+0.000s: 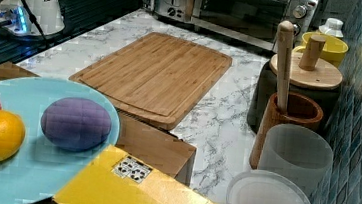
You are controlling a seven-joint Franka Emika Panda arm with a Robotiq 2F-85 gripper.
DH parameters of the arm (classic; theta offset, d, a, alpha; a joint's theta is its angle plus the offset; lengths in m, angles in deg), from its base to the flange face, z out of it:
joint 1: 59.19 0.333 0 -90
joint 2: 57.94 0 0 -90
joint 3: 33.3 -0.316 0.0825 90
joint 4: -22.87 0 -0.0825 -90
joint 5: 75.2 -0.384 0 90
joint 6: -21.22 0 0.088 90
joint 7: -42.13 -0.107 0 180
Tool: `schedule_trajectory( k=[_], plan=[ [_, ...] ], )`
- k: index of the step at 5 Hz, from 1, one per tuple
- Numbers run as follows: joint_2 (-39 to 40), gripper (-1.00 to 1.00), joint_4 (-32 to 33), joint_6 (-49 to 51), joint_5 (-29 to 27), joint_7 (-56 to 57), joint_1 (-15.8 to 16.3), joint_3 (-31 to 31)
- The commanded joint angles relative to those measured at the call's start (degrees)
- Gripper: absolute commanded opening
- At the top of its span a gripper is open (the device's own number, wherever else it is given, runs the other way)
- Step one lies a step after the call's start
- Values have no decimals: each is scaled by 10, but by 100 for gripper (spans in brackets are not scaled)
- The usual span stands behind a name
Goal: Close the oven.
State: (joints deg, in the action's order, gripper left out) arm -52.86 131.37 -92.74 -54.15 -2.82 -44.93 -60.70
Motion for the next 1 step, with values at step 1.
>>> schedule_trajectory(
  k=[1],
  plan=[
    [-40, -100, -107, 69, -177, 87, -48, 46]
  ],
)
